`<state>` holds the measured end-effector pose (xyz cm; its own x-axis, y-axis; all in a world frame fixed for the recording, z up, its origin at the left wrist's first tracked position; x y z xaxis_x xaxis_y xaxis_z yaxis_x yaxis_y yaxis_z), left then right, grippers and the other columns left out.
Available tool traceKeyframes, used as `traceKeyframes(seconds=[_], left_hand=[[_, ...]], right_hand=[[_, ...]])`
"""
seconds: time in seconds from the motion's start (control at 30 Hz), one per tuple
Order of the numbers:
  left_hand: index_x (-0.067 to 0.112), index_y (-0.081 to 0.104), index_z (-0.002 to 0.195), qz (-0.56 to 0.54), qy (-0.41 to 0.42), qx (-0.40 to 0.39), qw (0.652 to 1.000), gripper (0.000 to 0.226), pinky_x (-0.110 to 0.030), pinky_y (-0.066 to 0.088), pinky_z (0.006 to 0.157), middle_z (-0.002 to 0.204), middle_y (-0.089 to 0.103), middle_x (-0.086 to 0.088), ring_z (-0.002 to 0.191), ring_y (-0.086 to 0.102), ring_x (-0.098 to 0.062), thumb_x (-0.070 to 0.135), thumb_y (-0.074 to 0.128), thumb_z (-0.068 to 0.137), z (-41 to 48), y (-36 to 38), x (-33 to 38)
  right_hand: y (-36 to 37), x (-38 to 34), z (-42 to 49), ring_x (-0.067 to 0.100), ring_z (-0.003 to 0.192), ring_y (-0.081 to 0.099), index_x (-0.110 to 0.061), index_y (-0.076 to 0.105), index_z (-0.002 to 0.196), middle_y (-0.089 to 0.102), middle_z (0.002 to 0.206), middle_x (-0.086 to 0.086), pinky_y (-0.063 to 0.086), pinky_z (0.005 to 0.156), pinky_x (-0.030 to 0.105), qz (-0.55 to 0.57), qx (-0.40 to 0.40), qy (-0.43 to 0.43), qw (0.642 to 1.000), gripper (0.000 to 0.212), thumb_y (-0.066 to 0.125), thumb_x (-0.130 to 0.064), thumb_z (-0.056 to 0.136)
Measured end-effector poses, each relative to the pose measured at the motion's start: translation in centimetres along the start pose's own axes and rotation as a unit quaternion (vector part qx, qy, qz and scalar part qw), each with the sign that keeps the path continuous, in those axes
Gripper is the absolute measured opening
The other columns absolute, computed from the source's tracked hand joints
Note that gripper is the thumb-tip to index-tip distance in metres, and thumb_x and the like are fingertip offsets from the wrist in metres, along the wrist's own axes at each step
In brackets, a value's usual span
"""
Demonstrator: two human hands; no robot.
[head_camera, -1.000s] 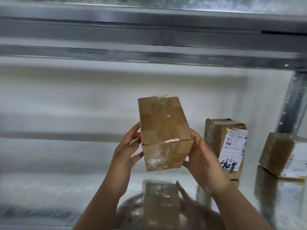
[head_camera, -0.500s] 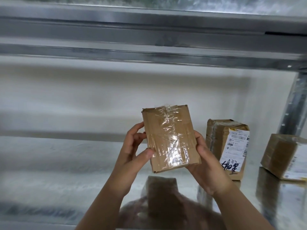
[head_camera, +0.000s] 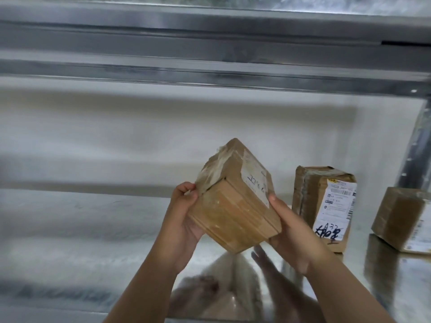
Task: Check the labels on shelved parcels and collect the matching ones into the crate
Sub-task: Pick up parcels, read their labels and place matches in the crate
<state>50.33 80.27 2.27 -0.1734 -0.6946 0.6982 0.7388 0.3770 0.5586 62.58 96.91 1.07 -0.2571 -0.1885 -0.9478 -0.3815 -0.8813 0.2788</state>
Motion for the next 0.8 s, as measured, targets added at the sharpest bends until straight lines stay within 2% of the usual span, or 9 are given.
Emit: traceKeyframes(seconds=[0.03, 0.1, 0.17, 0.23, 0.33, 0.43, 0.5, 0.63, 0.8], left_hand=[[0.019, 0.059, 0.101, -0.027, -0.005, -0.013, 1.000, 0.030, -0.036, 0.060, 0.067, 0.106, 0.071, -0.007, 0.090, 0.072, -0.023, 0.019, 0.073, 0.074, 0.0, 0.1, 0.0], [0.015, 0.063, 0.103, -0.023, -0.020, -0.031, 0.999, 0.037, -0.037, 0.059, 0.067, 0.104, 0.072, -0.012, 0.086, 0.072, -0.026, 0.011, 0.069, 0.067, -0.2, 0.2, -0.2], [0.008, 0.064, 0.105, 0.077, -0.025, 0.010, 0.997, 0.039, -0.033, 0.058, 0.065, 0.094, 0.072, -0.012, 0.079, 0.070, -0.025, 0.009, 0.060, 0.067, -0.1, -0.3, -0.3], [0.005, 0.067, 0.109, 0.243, -0.004, 0.077, 0.967, 0.029, -0.031, 0.057, 0.073, 0.098, 0.074, -0.011, 0.088, 0.073, -0.023, 0.023, 0.060, 0.087, 0.4, -1.0, 0.0], [0.016, 0.062, 0.115, 0.328, -0.047, 0.054, 0.942, 0.024, -0.029, 0.054, 0.076, 0.116, 0.073, -0.016, 0.090, 0.075, -0.013, 0.036, 0.058, 0.102, -0.1, -0.3, -0.4], [0.032, 0.033, 0.135, 0.340, -0.078, 0.028, 0.937, 0.076, -0.014, 0.053, 0.074, 0.120, 0.072, 0.000, 0.105, 0.071, -0.010, 0.051, 0.076, 0.075, -0.8, 0.9, -1.0], [0.037, 0.024, 0.143, 0.326, -0.076, 0.020, 0.942, 0.095, -0.019, 0.055, 0.080, 0.124, 0.071, 0.001, 0.108, 0.072, -0.012, 0.051, 0.087, 0.073, -1.3, 0.9, -1.0], [0.037, 0.026, 0.147, 0.307, -0.072, 0.034, 0.948, 0.098, -0.035, 0.060, 0.092, 0.122, 0.072, -0.004, 0.105, 0.075, -0.017, 0.038, 0.090, 0.073, -1.0, 0.9, -0.7], [0.038, 0.030, 0.145, 0.341, -0.048, 0.038, 0.938, 0.095, -0.034, 0.061, 0.093, 0.118, 0.074, 0.000, 0.103, 0.075, -0.016, 0.045, 0.080, 0.064, -0.9, 1.0, -0.6]], right_hand=[[0.5, 0.2, -0.3, 0.027, 0.119, 0.071, -0.021, 0.065, 0.140, 0.073, 0.132, 0.012, 0.046, 0.115, 0.050, 0.013, -0.019, 0.018, 1.000, 0.059, 0.065, -0.048, 0.087], [0.7, 0.3, -0.7, 0.028, 0.110, 0.075, -0.022, 0.070, 0.131, 0.076, 0.125, 0.012, 0.053, 0.103, 0.051, 0.029, -0.027, 0.027, 0.999, 0.050, 0.062, -0.043, 0.087], [0.7, 0.0, -0.7, 0.026, 0.106, 0.077, -0.019, 0.066, 0.134, 0.077, 0.124, 0.011, 0.059, 0.090, 0.043, 0.019, -0.036, 0.008, 0.999, 0.051, 0.069, -0.037, 0.086], [0.4, -0.3, -0.6, 0.024, 0.107, 0.077, -0.018, 0.062, 0.138, 0.077, 0.123, 0.010, 0.060, 0.083, 0.035, -0.015, -0.023, -0.023, 0.999, 0.058, 0.077, -0.032, 0.084], [-0.3, -0.3, -0.4, 0.026, 0.114, 0.075, -0.019, 0.057, 0.143, 0.077, 0.126, 0.009, 0.055, 0.096, 0.041, -0.029, 0.002, -0.053, 0.998, 0.069, 0.071, -0.032, 0.076], [-0.2, -0.4, -0.5, 0.027, 0.117, 0.073, -0.025, 0.054, 0.145, 0.076, 0.127, 0.006, 0.053, 0.105, 0.048, -0.051, -0.005, -0.075, 0.996, 0.070, 0.072, -0.029, 0.078], [0.2, -0.7, -0.7, 0.024, 0.119, 0.072, -0.030, 0.055, 0.144, 0.076, 0.127, 0.002, 0.051, 0.109, 0.050, -0.071, -0.009, -0.086, 0.994, 0.068, 0.073, -0.030, 0.077], [0.2, -0.9, -0.6, 0.027, 0.123, 0.070, -0.031, 0.055, 0.143, 0.075, 0.129, 0.001, 0.045, 0.116, 0.057, -0.080, -0.003, -0.090, 0.993, 0.066, 0.073, -0.027, 0.079], [0.2, -0.8, -0.6, 0.027, 0.126, 0.068, -0.032, 0.053, 0.146, 0.074, 0.132, 0.000, 0.043, 0.117, 0.058, -0.100, -0.004, -0.090, 0.991, 0.068, 0.072, -0.029, 0.081]])
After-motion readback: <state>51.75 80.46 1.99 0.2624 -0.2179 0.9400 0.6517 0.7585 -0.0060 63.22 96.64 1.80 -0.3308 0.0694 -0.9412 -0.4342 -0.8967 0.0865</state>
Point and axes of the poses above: each hand's wrist, its own z-axis towards the middle knuckle, its own y-axis out of the palm, x = y × z, the point moved 7 cm from there along z, towards the middle knuckle
